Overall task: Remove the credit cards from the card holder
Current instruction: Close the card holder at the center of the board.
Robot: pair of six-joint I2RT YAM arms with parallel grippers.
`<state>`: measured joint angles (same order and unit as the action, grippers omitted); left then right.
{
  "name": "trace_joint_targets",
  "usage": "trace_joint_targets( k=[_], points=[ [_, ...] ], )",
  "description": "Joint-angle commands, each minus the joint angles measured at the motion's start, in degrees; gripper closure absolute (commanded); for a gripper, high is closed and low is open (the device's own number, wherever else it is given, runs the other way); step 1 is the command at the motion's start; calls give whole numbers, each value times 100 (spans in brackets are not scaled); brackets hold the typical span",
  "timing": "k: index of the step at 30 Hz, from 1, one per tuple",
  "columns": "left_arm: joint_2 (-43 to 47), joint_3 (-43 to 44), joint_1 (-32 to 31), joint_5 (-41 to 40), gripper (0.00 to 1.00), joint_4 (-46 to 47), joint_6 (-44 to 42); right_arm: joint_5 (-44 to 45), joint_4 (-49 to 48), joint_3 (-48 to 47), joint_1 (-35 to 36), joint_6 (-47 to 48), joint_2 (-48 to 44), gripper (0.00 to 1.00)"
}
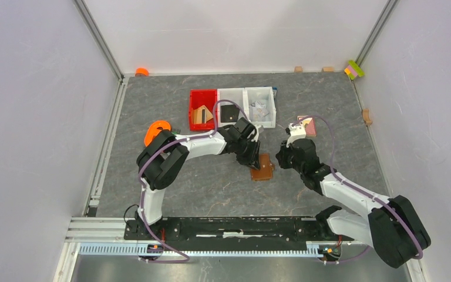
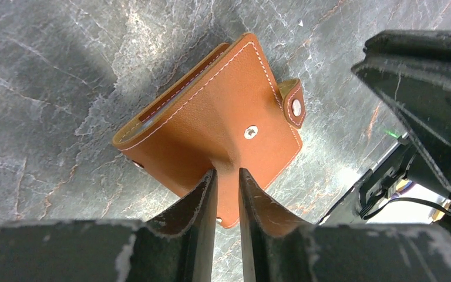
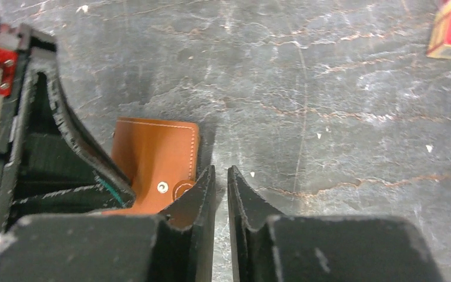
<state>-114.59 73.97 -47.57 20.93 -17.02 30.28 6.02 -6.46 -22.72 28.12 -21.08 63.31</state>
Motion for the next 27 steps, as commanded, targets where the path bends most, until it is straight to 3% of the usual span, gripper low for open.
trace_joint_targets(
  k=[1,5,10,12,21,24,27],
  points=[
    [-116,-166,19,-807,73,-432,-321,-777,-582,210,-4,262,-223,80],
    [170,-496,53,-552,76,77,-216,-1621,-1075,407,-8,362,-310,78],
    [1029,-1099,129,-5,76,814,-225,-2971,-1796,478,7,164,-30,98],
    [1311,-1312,142,139,78,1079,-188,-3420,-2164,570,50,-24,43,100],
    [1852,-1800,265,273,92,1820,-76,-3286,-1881,463,212,120,160,100],
    [1590,-1646,275,179,98,1728,-128,-3193,-1526,254,246,185,633,100],
    [1133,-1402,266,210,98,1474,-129,-3381,-1847,324,309,47,1011,100]
  ],
)
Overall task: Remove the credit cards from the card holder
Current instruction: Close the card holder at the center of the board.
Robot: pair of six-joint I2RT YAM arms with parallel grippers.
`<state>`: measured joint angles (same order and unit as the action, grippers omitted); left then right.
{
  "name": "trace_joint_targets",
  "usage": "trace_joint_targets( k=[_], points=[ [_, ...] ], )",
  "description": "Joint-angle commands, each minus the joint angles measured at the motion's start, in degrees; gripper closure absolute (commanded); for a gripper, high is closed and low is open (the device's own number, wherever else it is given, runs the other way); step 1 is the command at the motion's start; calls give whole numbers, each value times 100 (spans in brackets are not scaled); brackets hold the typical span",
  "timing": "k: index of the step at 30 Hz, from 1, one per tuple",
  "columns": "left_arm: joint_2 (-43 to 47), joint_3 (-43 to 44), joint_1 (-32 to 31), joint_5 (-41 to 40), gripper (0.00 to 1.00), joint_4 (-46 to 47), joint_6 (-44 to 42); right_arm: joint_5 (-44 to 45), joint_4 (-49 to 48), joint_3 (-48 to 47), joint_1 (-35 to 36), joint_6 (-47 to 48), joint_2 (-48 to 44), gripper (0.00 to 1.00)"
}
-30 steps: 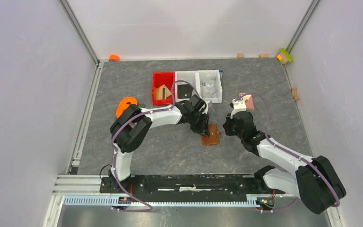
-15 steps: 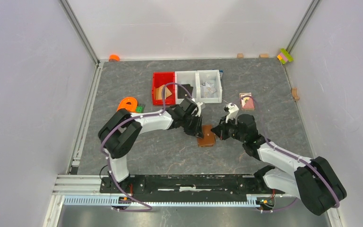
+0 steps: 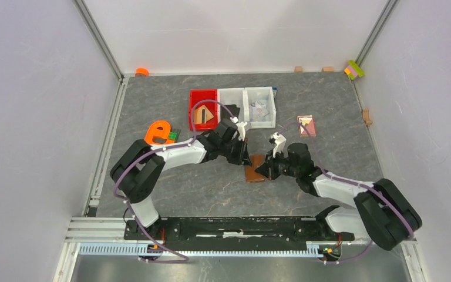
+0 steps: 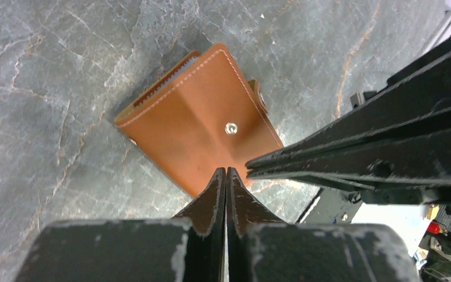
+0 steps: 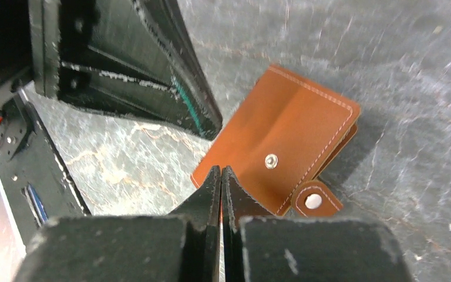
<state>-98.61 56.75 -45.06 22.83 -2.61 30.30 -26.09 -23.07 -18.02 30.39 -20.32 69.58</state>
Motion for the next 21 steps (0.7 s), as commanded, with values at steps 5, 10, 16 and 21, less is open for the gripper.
trace_joint_targets(
  k=[5,10,16,21],
  points=[
    [-1393,1042,24,-321,98,-1051,-174,265,56,-326,190,-44,1146,100],
    [-1213,1002,32,-530,98,-1170,-187,362,149,-360,187,27,925,100],
    [203,217,32,-1113,96,-614,-278,938,213,-171,188,287,-429,95],
    [1749,-508,32,-2448,84,-475,-497,2019,363,87,187,567,-1715,74]
  ],
)
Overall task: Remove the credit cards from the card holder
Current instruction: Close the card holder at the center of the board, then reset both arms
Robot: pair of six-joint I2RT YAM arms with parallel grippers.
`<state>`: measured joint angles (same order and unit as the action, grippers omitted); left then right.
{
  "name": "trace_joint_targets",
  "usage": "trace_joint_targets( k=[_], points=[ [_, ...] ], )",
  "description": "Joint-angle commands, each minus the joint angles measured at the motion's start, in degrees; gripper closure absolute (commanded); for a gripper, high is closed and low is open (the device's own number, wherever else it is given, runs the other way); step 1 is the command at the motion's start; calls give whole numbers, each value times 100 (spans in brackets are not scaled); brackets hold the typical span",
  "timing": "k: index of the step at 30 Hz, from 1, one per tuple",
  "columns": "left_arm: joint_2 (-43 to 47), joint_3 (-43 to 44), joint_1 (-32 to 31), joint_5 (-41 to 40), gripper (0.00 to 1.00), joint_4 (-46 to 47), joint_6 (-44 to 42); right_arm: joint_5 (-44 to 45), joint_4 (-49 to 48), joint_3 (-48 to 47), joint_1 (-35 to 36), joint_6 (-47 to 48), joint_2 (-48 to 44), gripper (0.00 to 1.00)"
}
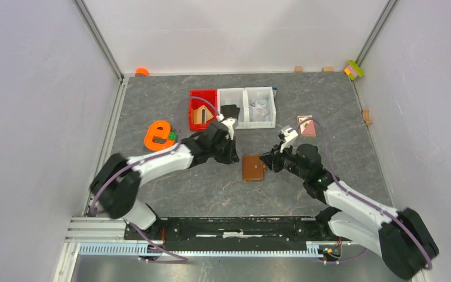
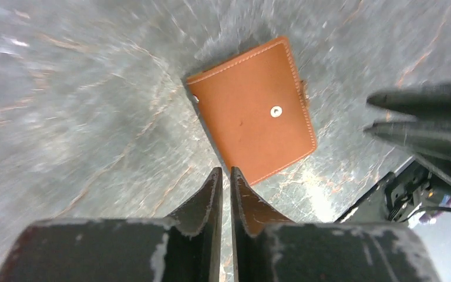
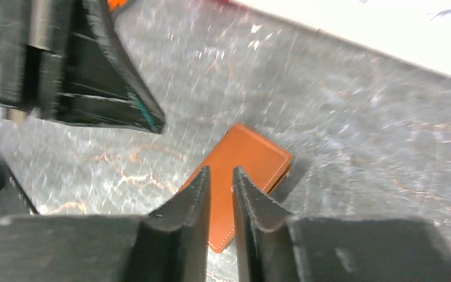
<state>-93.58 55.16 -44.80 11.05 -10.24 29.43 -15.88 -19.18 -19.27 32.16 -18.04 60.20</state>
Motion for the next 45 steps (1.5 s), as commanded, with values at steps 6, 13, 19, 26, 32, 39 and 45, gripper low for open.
trace_joint_targets(
  k=[6,13,19,26,32,39,45],
  points=[
    [3027,-1272,6,-2814,28,595,-666,2169,-432,825,10,528,-1933,36],
    [4357,-2251,6,-4216,0,1337,-1947,3544,-1904,2069,9,1943,-2778,2],
    [5253,-3164,6,-4759,0,2277,-3003,4386,-2114,2305,9,2860,-2479,2],
    [5355,-3896,43,-5968,0,3439,-4032,5479,-5179,3193,-152,3950,-1059,2],
    [4393,-4168,858,-5548,0,4150,-3696,5640,-6275,2867,-424,3865,871,2],
    [3051,-4487,1725,-4782,5,5455,-3356,6543,-9281,3204,-552,4517,2450,3],
    [2362,-4246,1967,-4429,7,5960,-3656,6346,-8529,3053,-777,4204,2201,2]
  ],
)
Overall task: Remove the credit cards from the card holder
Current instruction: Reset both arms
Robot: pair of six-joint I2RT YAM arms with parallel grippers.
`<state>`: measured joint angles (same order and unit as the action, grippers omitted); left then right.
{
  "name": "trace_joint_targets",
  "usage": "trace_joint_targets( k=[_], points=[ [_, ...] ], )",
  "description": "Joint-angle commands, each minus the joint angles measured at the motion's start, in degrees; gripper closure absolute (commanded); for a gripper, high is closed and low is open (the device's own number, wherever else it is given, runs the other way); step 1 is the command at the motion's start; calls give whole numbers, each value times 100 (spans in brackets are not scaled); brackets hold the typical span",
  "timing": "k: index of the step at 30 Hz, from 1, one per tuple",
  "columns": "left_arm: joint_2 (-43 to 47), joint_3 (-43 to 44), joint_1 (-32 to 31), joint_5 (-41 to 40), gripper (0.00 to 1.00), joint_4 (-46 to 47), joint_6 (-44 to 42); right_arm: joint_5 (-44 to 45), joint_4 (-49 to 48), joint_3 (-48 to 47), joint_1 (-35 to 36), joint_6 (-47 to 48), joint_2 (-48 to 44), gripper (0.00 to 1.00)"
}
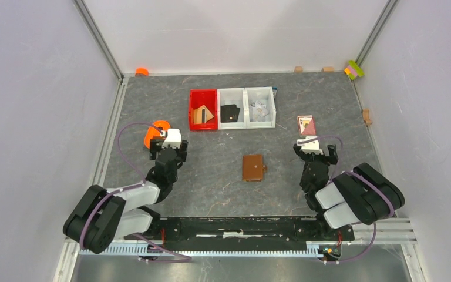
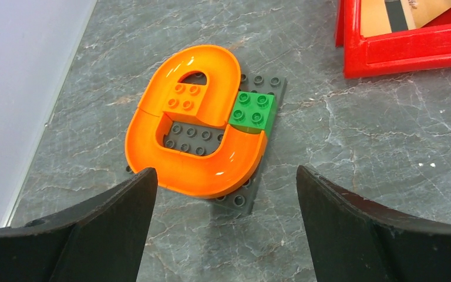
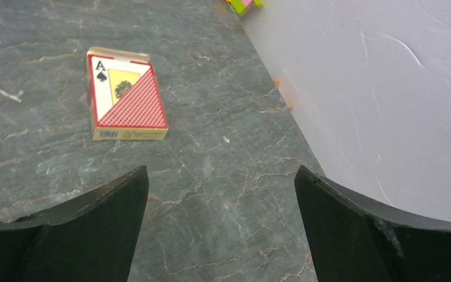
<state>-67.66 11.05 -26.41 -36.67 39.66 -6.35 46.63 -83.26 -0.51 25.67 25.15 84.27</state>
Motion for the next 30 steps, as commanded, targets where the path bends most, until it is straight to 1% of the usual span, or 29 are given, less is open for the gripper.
trace_joint_targets(
  k=[1,3,4,5,7,9,11,12,16,18,19,21,22,23,25,26,27,28,29,30],
  points=[
    [-286,169,179,477,7,1053,-102,144,-2234,1238,-130,-126,-190,2],
    [-325,154,337,812,7,1150,-99,246,-2857,1417,-132,-136,-26,2],
    [-334,118,431,1019,8,1267,-58,307,-2862,1349,-138,-99,19,2],
    [-357,87,534,1197,7,1405,-21,292,-2728,1331,-137,-129,-24,3],
    [-370,245,775,1333,8,1076,192,196,-2352,1249,-186,-226,-139,5],
    [-388,291,915,1470,9,1006,286,142,-2218,1216,-203,-245,-182,6],
    [-340,248,936,1531,9,1020,290,107,-2315,1239,-206,-203,-159,3],
    [-287,202,943,1592,8,1044,290,-240,-2353,1305,-216,-153,-163,3],
    [-222,93,954,1692,10,1182,257,-435,-1736,1155,-353,-341,-348,6],
    [-35,-126,955,1574,12,1412,255,-553,-1423,1062,-455,-442,-425,10],
    [96,-245,946,1428,13,1448,273,-602,-1333,1023,-487,-469,-443,10],
    [376,-314,937,1052,13,1171,355,-729,-1020,923,-598,-594,-493,10],
    [440,-297,936,948,12,1061,391,-899,-771,836,-715,-688,-534,2],
    [411,-273,937,921,12,1050,360,-1065,-556,810,-830,-802,-611,2],
    [343,-218,899,939,13,1010,305,-1480,-574,962,-1134,-1160,-570,2],
    [324,-209,872,975,13,1009,270,-1393,-1156,960,-1203,-1122,-269,2],
    [333,-215,835,966,14,1000,253,-1391,-1080,829,-1205,-1050,-185,2],
    [362,-213,802,929,14,944,246,-1600,-226,677,-1295,-1278,-413,2],
    [377,-188,798,905,13,878,262,-1980,296,527,-1506,-1403,-547,2],
    [341,-159,797,871,13,874,271,-2101,82,546,-1577,-1385,-475,2]
  ],
)
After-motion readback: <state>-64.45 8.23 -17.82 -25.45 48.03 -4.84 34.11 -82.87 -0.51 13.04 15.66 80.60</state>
